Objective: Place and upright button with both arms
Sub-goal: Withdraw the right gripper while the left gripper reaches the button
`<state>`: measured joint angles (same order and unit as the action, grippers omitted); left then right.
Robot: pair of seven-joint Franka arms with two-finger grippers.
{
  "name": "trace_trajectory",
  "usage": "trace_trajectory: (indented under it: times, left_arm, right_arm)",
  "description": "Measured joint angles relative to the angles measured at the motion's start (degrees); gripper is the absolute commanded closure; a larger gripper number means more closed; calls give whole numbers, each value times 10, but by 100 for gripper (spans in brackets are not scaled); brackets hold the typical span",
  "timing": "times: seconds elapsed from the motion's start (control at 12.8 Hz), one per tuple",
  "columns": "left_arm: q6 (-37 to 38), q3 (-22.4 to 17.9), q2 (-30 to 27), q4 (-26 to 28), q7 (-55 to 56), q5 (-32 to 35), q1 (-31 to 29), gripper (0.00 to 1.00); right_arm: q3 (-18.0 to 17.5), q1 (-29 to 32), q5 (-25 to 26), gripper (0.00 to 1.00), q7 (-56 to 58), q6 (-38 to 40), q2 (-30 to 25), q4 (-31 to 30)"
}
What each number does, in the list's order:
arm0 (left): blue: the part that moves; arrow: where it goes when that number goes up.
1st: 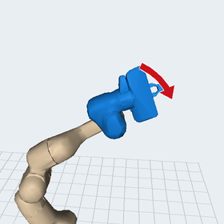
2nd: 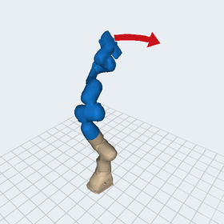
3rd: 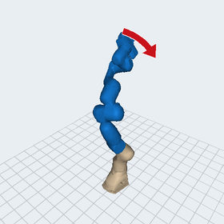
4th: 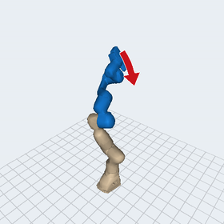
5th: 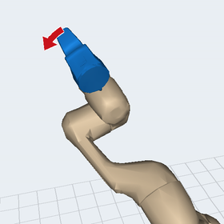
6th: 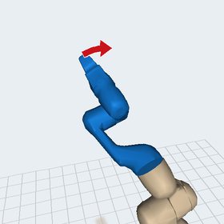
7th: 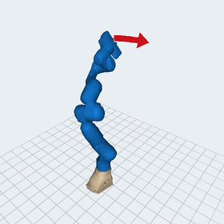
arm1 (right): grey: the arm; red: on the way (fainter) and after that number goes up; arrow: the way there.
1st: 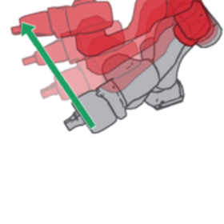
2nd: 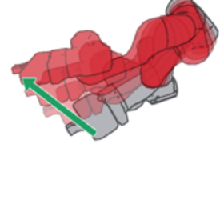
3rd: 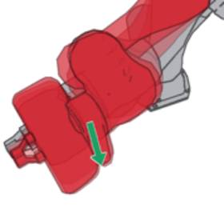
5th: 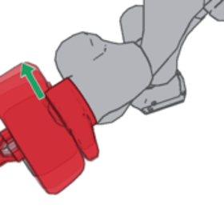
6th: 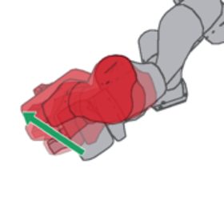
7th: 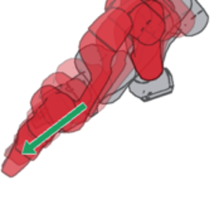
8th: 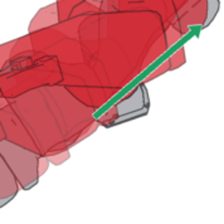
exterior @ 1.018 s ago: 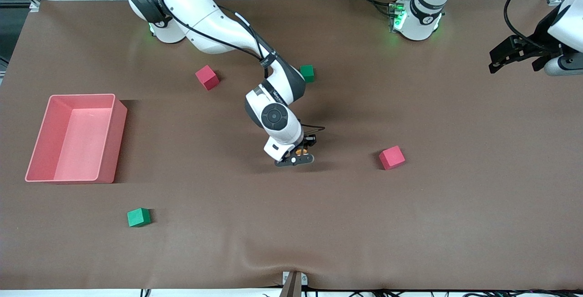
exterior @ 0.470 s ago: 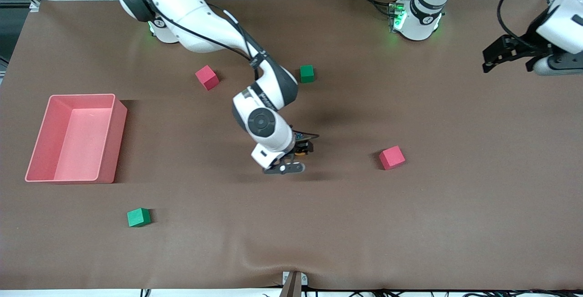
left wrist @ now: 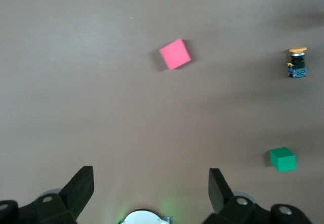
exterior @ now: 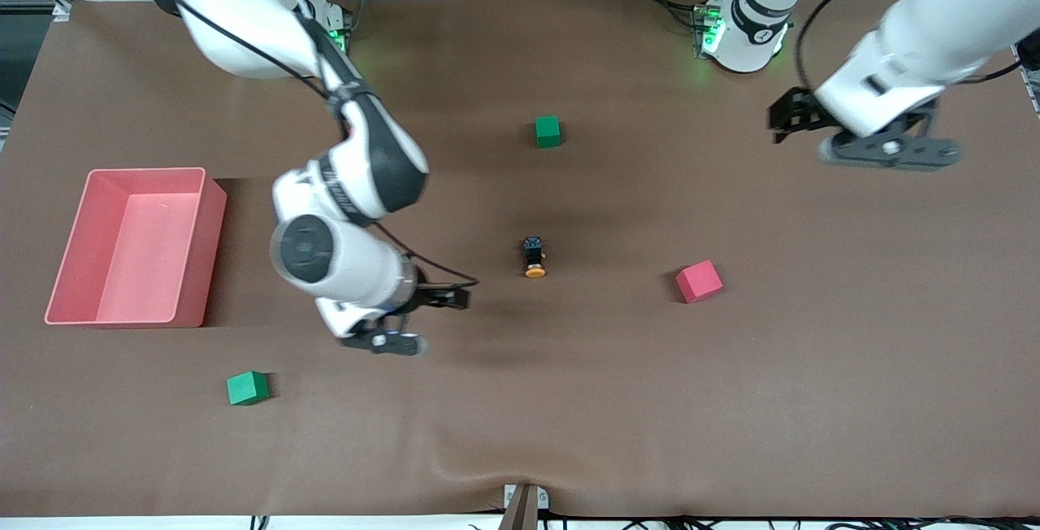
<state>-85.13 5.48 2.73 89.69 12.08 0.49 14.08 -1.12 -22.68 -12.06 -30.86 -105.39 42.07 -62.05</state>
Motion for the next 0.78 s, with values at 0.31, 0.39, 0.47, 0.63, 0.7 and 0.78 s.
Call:
trace_trajectory:
  times: [0.31,0.39,0.47,0.63,0.7,0.78]
  left_arm:
    - [-32,2,68,-12,63,0,97,0]
    - [-36,2,90,-20,67,0,119,0]
    - [-40,1,115,-32,71,0,138,0]
    - [-54,1,171,-63,83,1,165,0]
    - [-68,1,199,-78,85,1,171,0]
    - [-88,1,224,-90,85,1,175,0]
  right_arm:
    - [1,89,1,0,56,97,-73,2]
    - [2,107,7,0,78,116,-87,2]
    - [2,121,25,0,90,132,-102,2]
    - [3,143,65,0,102,182,-133,1]
    - [4,155,77,0,114,197,-148,0]
    - [4,170,81,0,133,204,-163,-5]
